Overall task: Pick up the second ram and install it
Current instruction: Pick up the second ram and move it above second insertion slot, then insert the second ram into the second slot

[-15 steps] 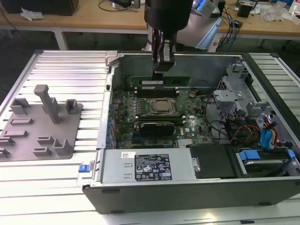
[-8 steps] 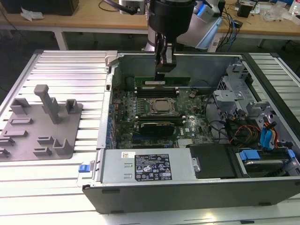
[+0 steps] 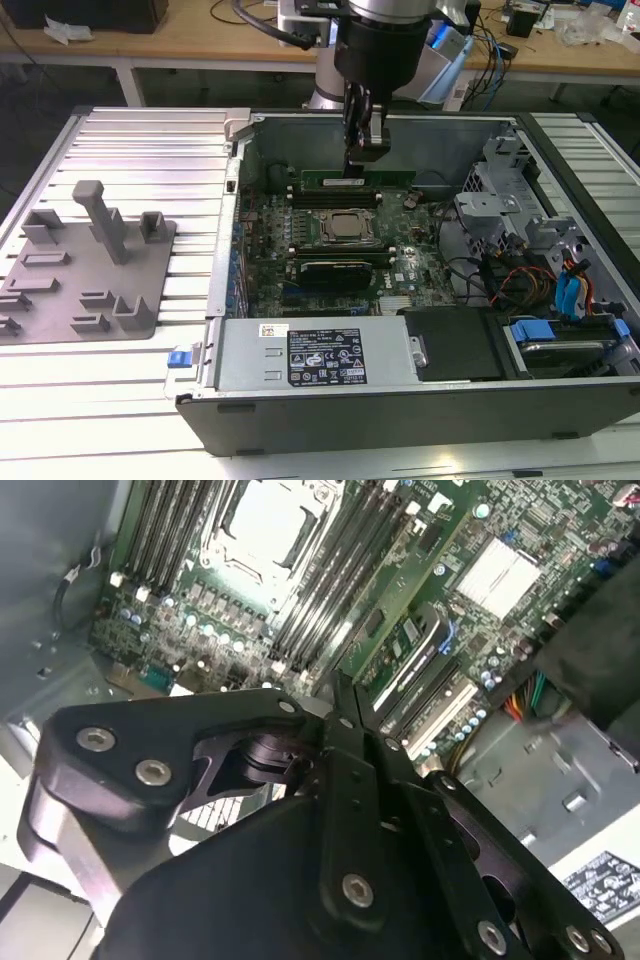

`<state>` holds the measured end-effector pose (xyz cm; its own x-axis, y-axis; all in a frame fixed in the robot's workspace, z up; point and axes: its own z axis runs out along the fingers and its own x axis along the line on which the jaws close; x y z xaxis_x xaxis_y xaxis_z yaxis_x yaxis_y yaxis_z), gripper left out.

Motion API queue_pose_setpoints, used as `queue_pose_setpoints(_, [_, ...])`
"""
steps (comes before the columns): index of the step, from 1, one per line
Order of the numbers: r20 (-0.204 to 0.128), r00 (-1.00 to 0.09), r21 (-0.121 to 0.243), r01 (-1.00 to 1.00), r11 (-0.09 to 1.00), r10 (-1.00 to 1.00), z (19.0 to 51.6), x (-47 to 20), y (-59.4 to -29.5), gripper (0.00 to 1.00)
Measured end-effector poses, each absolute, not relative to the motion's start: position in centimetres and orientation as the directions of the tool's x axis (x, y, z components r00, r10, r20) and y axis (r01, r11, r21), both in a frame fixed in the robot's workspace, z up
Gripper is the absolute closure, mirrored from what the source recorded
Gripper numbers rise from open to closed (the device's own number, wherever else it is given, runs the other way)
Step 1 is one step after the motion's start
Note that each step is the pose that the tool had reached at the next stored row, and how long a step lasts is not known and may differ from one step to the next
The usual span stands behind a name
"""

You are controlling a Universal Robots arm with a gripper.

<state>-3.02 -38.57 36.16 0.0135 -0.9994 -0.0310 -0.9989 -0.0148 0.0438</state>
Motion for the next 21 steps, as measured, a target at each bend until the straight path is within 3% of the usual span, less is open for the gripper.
queue_pose_setpoints(9, [-0.03, 0.014, 0.044, -0.999, -0.015, -0.999, 31.8, -2.9, -38.6, 0.91])
queue_pose_setpoints(21, [-0.03, 0.013, 0.044, -0.999, -0.015, -0.999, 31.3, -2.9, -38.6, 0.91])
